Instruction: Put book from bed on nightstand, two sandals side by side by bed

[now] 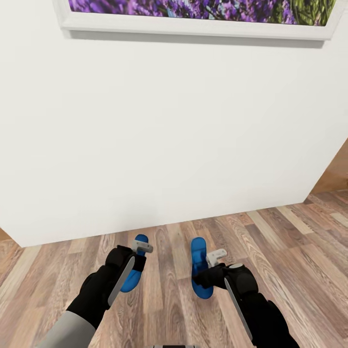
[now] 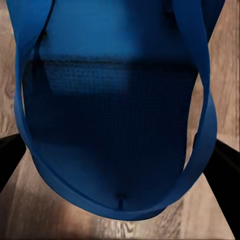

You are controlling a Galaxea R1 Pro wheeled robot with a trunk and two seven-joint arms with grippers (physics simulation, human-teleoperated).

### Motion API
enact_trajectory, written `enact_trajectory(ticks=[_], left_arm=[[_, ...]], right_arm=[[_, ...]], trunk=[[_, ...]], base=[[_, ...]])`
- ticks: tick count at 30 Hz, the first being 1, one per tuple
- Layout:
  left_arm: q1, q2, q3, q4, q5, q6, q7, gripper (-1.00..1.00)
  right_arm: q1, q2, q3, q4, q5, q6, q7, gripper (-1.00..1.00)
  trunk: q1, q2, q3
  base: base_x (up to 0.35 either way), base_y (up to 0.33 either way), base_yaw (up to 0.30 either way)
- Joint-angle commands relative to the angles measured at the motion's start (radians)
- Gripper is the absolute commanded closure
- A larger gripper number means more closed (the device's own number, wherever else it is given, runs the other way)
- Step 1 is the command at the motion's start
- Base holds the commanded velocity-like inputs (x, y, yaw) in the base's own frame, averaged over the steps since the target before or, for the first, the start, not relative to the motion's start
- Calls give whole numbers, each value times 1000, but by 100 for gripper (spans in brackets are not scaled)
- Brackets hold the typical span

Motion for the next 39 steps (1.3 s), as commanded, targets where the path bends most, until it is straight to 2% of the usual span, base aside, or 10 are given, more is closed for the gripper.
enact_trajectory(ticks=[1, 13, 39], left_arm=[[-1, 0, -1, -1, 9, 4, 10, 100], [-1, 0, -1, -2, 9, 3, 10, 100], [-1, 0, -1, -4, 9, 2, 10, 100]], right_arm=[[-1, 0, 0, -1, 10, 3, 8, 100], [-1, 0, 0, -1, 10, 3, 7, 100], [-1, 0, 2, -1, 9, 3, 5, 100]], trunk=[[0, 0, -1], [0, 0, -1], [0, 0, -10]], base=[[71, -303, 0], [54, -223, 0], [3, -13, 19]])
